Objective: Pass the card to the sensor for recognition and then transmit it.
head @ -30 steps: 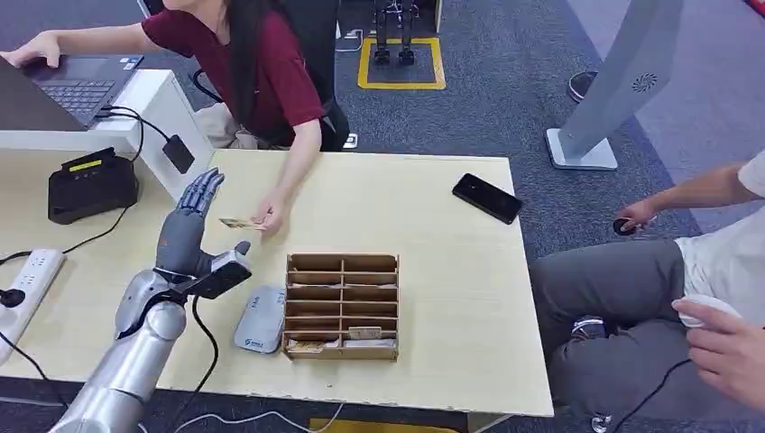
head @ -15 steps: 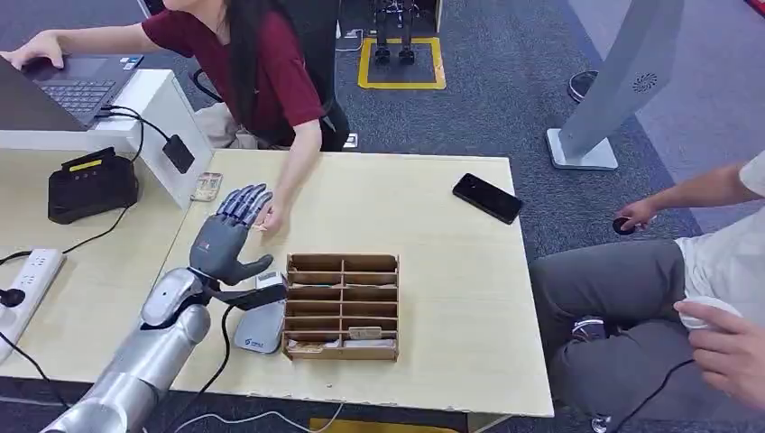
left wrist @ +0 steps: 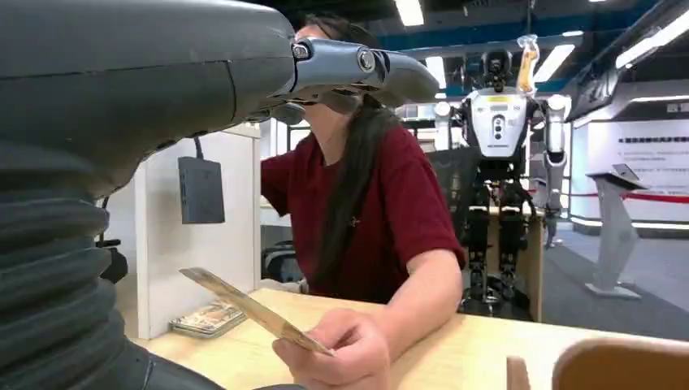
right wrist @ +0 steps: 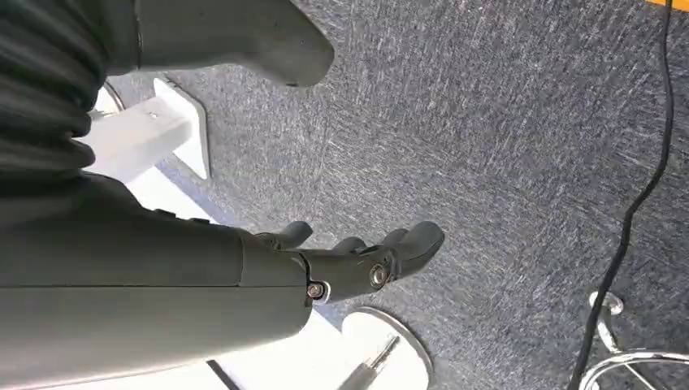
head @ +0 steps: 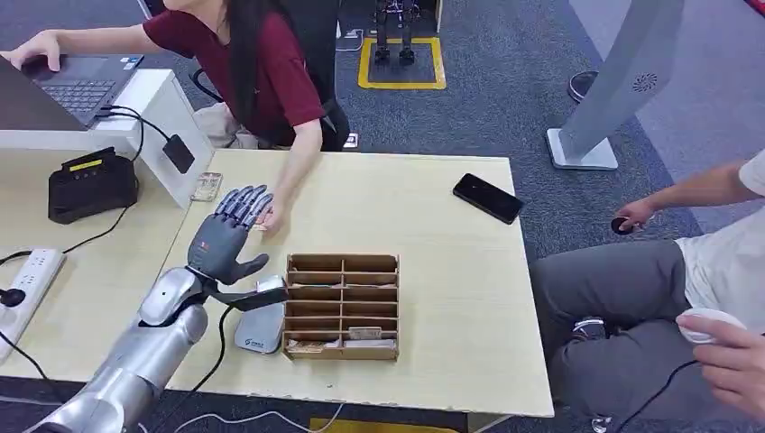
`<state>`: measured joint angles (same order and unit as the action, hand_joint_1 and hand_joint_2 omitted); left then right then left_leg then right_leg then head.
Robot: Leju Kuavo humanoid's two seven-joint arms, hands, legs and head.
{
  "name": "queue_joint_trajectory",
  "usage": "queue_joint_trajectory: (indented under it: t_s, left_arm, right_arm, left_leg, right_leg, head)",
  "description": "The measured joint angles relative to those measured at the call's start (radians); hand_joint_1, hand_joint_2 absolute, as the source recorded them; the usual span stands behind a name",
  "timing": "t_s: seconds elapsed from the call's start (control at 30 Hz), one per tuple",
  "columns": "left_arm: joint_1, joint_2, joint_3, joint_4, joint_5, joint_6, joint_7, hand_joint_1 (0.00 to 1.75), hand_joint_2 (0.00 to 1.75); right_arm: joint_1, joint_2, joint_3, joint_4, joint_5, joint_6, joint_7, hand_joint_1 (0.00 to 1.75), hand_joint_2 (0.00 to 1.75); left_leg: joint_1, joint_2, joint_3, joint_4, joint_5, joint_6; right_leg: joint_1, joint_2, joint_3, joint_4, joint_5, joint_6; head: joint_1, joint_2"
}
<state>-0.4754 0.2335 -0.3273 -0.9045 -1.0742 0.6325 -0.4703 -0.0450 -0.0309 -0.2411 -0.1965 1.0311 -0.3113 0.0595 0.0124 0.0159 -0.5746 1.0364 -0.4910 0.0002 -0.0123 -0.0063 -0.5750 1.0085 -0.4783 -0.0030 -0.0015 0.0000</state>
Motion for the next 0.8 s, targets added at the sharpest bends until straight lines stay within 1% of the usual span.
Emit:
queue_joint_trajectory:
  t_s: [0.07, 0.23, 0.4, 0.57, 0.8]
  left_arm:
    - [-0.003, -0.001, 0.000, 0.000, -0.015, 0.015, 0.026, 0.00, 1.75]
    - [-0.015, -0.001, 0.000, 0.010, -0.039, 0.026, 0.059, 0.00, 1.75]
    - [-0.018, 0.000, 0.000, 0.021, -0.073, 0.053, 0.062, 0.00, 1.75]
    - [-0.011, -0.003, 0.000, 0.023, -0.068, 0.057, 0.051, 0.00, 1.75]
    - [0.023, -0.005, 0.000, 0.012, -0.072, 0.056, 0.060, 0.00, 1.75]
  right_arm:
    - [0.000, 0.000, -0.003, 0.000, 0.011, 0.000, -0.001, 0.00, 1.75]
    - [0.000, 0.001, -0.017, 0.000, 0.015, -0.004, -0.007, 0.00, 1.75]
    - [0.000, 0.002, -0.024, 0.000, 0.026, -0.007, -0.010, 0.00, 1.75]
    - [0.000, 0.004, -0.036, 0.000, 0.029, -0.009, -0.012, 0.00, 1.75]
    - [0.001, 0.007, -0.049, 0.000, 0.029, -0.009, -0.011, 0.00, 1.75]
  left_leg:
    - [0.000, 0.000, 0.000, 0.000, 0.000, 0.000]
    - [0.000, 0.000, 0.000, 0.000, 0.000, 0.000]
    - [0.000, 0.000, 0.000, 0.000, 0.000, 0.000]
    - [0.000, 0.000, 0.000, 0.000, 0.000, 0.000]
    - [0.000, 0.000, 0.000, 0.000, 0.000, 0.000]
  right_leg:
    - [0.000, 0.000, 0.000, 0.000, 0.000, 0.000]
    - [0.000, 0.000, 0.000, 0.000, 0.000, 0.000]
    - [0.000, 0.000, 0.000, 0.000, 0.000, 0.000]
    - [0.000, 0.000, 0.000, 0.000, 0.000, 0.000]
    - [0.000, 0.000, 0.000, 0.000, 0.000, 0.000]
  head:
    - [0.000, 0.000]
    - [0.000, 0.000]
    - [0.000, 0.000]
    - [0.000, 0.000]
    - [0.000, 0.000]
